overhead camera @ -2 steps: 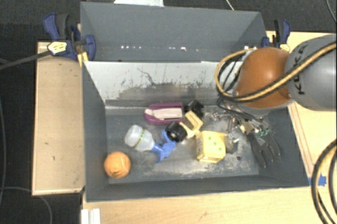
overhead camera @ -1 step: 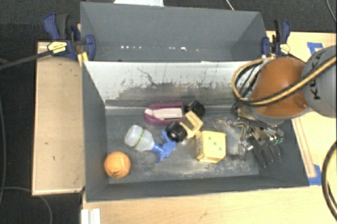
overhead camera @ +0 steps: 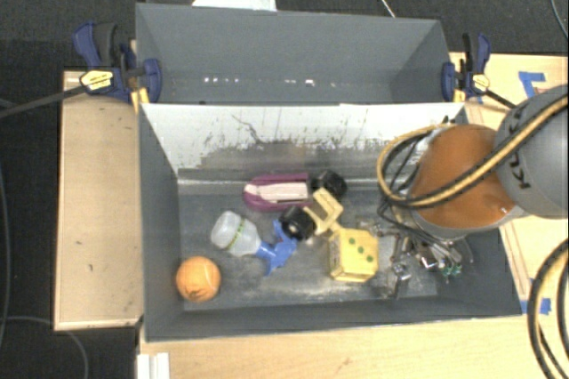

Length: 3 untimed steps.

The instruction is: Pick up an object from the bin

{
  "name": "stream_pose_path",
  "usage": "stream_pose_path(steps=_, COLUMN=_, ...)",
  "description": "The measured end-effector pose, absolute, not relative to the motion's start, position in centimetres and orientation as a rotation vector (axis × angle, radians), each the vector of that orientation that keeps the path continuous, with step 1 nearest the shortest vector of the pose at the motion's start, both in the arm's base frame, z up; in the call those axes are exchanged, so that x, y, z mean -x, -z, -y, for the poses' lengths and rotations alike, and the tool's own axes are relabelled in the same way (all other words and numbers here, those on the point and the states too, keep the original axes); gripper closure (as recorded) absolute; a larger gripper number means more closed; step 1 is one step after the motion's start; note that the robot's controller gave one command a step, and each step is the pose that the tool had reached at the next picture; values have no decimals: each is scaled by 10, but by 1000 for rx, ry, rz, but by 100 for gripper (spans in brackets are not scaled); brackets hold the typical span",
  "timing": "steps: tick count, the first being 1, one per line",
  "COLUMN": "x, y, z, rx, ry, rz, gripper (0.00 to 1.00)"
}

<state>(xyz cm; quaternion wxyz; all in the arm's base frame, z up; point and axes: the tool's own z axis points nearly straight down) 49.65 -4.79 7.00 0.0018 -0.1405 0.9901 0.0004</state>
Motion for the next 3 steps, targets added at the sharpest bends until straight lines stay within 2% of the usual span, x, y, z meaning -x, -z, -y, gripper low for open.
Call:
stream_pose_path(steps=1, x=-484, y=-71, z=-59, rx=381, ry=-6, rz=-3110, gripper=0)
stream_pose_path(steps=2, x=-509, y=-71, z=8, rx=24, ry=-5, rz=-3129, gripper=0)
stream_pose_path(steps=3, x=-510, y=-73, z=5, rx=38, ry=-11, rz=-3127, gripper=100)
